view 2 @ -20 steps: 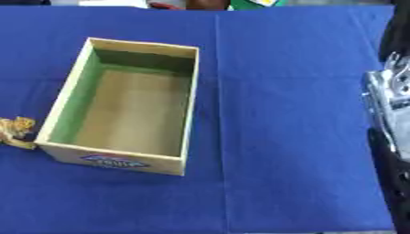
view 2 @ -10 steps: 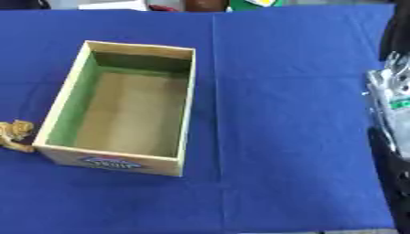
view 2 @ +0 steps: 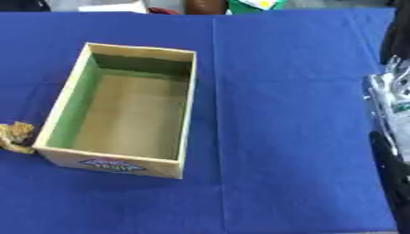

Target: Pick up objects on the table and place them in the box.

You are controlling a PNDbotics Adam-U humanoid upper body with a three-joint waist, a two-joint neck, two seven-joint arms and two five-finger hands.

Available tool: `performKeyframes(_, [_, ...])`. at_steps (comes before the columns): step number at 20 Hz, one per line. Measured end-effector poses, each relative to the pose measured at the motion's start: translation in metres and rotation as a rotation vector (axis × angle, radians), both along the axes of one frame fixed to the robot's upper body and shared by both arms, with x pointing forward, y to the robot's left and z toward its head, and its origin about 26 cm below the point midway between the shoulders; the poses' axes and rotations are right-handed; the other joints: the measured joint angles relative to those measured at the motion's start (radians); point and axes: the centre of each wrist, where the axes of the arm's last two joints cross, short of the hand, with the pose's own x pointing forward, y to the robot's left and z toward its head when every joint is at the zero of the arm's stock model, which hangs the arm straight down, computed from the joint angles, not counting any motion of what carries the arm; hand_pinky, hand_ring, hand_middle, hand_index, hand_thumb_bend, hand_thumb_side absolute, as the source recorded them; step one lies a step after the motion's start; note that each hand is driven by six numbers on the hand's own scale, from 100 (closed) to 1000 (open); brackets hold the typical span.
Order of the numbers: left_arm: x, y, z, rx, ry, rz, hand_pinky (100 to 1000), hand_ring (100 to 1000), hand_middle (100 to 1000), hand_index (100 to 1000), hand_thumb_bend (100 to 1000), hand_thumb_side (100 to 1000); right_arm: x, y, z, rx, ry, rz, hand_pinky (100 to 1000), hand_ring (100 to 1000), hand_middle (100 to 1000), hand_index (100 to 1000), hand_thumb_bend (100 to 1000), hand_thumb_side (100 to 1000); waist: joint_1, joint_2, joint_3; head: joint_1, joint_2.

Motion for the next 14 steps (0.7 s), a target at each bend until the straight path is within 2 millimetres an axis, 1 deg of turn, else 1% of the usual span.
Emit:
performKeyframes(2, [0.003, -0.001, -0.001, -0.007, 0.058, 0.014, 701, 879, 859, 1000, 644, 737, 0.0, 0.0, 0.0, -0.001, 0.002, 0.001, 809, 680, 763, 854, 100, 987, 0.0, 0.0, 0.0, 0.005, -0.004])
performKeyframes(3, [0.005, -0.001, -0.002, -0.015, 0.09, 0.023, 701, 879, 859, 1000, 644, 737, 0.0, 0.0, 0.0, -0.001, 0.002, 0.001, 809, 680, 763, 854, 100, 987, 0.0, 0.0, -0.001, 0.008, -0.004])
performKeyframes(4, [0.006, -0.001, -0.002, -0.023, 0.12, 0.032, 708, 883, 861, 1000, 602, 690, 0.0, 0.0, 0.0, -0.002, 0.003, 0.001, 809, 680, 763, 854, 100, 987, 0.0, 0.0, -0.001, 0.009, -0.004])
performKeyframes(7, [0.011, 0.0, -0.005, -0.04, 0.207, 0.07, 735, 902, 869, 1000, 584, 662, 0.0, 0.001, 0.0, -0.003, 0.006, 0.004, 809, 679, 763, 853, 100, 987, 0.0, 0.0, -0.002, 0.014, -0.004])
performKeyframes(9, [0.013, 0.001, -0.009, -0.05, 0.258, 0.089, 745, 908, 869, 1000, 553, 641, 0.0, 0.001, -0.001, -0.004, 0.007, 0.006, 809, 679, 763, 853, 100, 987, 0.0, 0.0, -0.003, 0.016, -0.005])
performKeyframes(13, [0.015, -0.005, -0.015, -0.08, 0.326, 0.097, 767, 925, 883, 1000, 549, 605, 0.0, 0.001, -0.001, -0.005, 0.008, 0.008, 810, 679, 762, 853, 100, 986, 0.0, 0.0, -0.003, 0.017, -0.005])
performKeyframes(14, [0.016, -0.006, -0.016, -0.085, 0.338, 0.098, 764, 923, 880, 1000, 516, 593, 0.0, 0.001, -0.001, -0.006, 0.009, 0.009, 810, 679, 762, 853, 100, 987, 0.0, 0.0, -0.003, 0.018, -0.005])
